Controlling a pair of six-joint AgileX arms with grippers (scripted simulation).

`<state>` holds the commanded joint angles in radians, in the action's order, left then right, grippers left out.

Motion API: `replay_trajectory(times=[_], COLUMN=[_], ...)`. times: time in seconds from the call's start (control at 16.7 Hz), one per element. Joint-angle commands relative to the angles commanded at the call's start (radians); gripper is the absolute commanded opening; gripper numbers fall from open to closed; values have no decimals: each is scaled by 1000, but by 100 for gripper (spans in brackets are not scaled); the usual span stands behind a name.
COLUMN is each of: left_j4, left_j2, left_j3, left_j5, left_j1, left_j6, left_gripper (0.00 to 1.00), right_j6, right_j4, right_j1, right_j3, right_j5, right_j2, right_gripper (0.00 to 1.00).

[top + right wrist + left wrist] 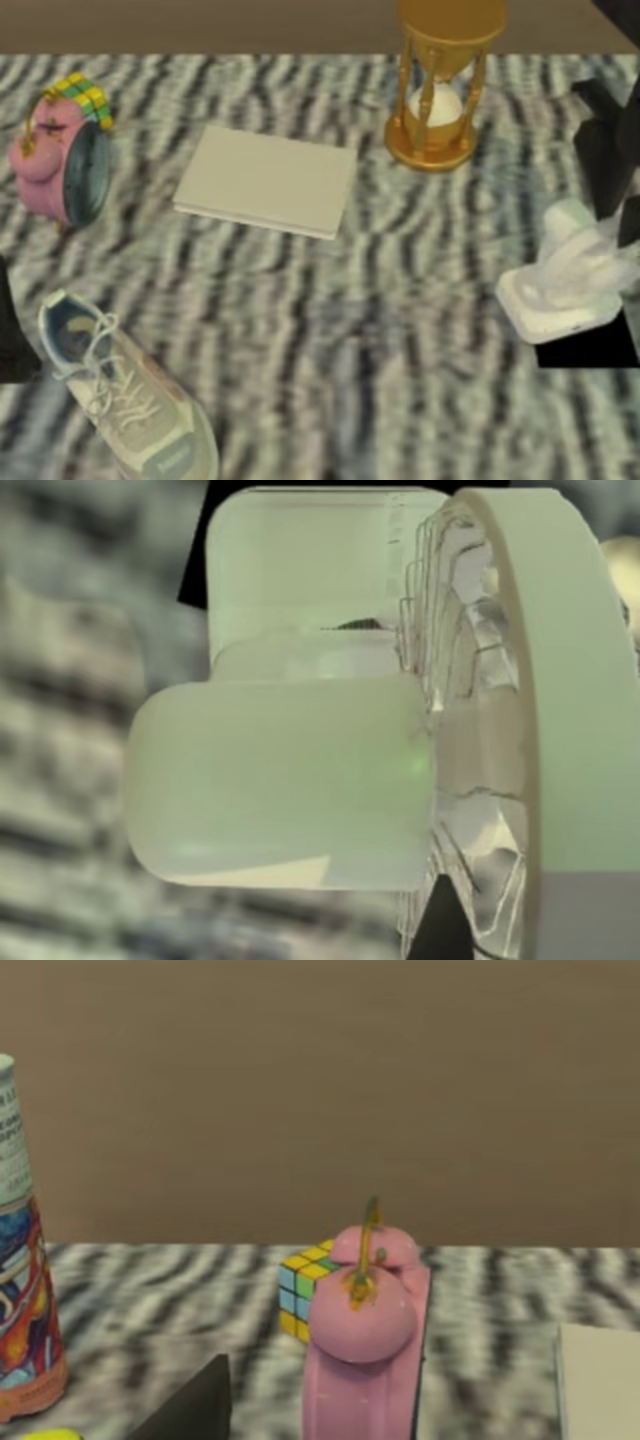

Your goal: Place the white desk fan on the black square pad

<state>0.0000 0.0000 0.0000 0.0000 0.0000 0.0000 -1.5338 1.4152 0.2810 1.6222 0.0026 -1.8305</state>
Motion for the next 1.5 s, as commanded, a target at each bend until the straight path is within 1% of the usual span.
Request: replay_trajectory(times=[0.18,0.36,0.72,1.08,1.32,1.5], left_j4=[0,0,0,0,0,0], left_j2=[0,0,0,0,0,0], left_j3=[0,0,0,0,0,0], left_j5=[0,0,0,0,0,0], left_j1=[0,0,0,0,0,0], left_j6=[0,0,0,0,0,0], left_gripper=[100,100,100,100,100,100], right_j6=[-169,-241,-243,-244,-244,-244], right_j4=[-9,-17,-21,-149,-153,-153], right_j1=[-45,-67,-62,-67,-67,-67], right_j3=[-23,-35,-36,-157,-161,-161], right_j5=[-1,-2,-2,-2,-2,-2], right_j2=[35,56,52,46,46,46], right_gripper=[0,0,0,0,0,23])
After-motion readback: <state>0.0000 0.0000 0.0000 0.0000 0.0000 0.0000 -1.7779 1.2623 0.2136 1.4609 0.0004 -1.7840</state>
